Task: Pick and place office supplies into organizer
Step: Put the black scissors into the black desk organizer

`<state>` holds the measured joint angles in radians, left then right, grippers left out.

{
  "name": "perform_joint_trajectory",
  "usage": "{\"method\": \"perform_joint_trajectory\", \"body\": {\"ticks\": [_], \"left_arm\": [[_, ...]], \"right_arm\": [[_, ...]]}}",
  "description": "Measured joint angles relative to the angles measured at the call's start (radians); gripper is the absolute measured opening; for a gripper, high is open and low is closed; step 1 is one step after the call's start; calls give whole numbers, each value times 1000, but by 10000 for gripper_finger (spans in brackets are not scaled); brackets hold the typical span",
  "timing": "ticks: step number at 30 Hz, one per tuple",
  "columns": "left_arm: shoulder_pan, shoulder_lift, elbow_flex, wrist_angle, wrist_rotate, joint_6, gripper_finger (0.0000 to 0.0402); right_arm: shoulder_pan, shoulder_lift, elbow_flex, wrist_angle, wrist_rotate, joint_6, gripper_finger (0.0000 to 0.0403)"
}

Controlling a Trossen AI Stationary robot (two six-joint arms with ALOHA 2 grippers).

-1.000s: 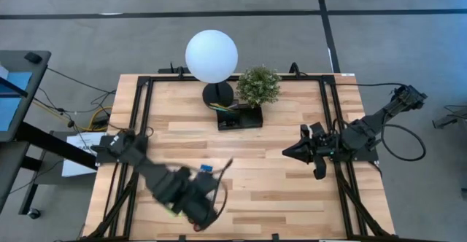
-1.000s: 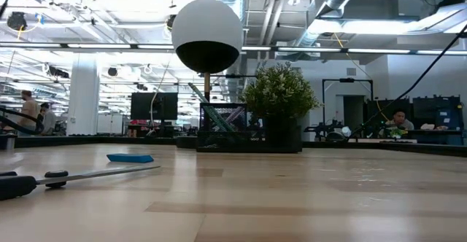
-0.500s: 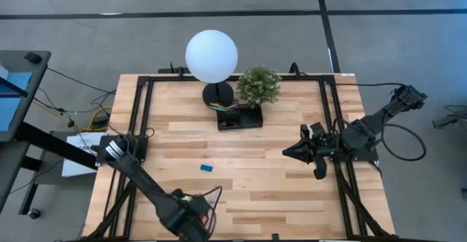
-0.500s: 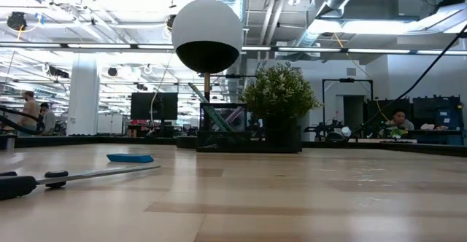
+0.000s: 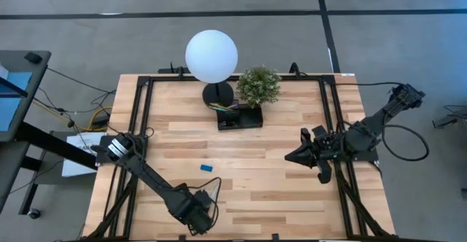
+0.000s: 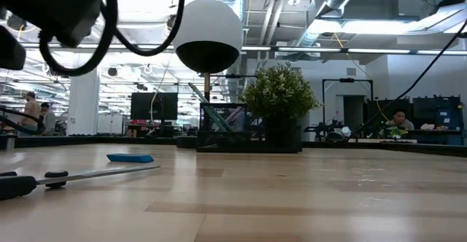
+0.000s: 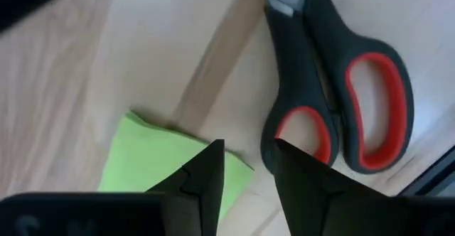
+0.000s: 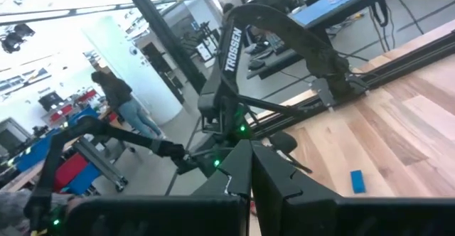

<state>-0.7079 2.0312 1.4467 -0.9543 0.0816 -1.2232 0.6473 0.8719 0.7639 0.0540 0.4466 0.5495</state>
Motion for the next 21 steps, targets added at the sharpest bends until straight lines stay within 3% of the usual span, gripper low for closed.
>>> {"method": "perform_joint_trajectory", "body": {"ticks": [6, 12, 21], "left_arm": [[-9, -1, -12, 61, 12, 10, 111], [-8, -1, -17, 52, -39, 12, 111], [-3, -11, -125, 188, 0, -32, 111]], "right_arm": [[2, 0, 0, 0, 0, 0, 1], [-1, 0, 0, 0, 0, 0, 1], [-1, 0, 0, -1, 0, 0, 1]]}}
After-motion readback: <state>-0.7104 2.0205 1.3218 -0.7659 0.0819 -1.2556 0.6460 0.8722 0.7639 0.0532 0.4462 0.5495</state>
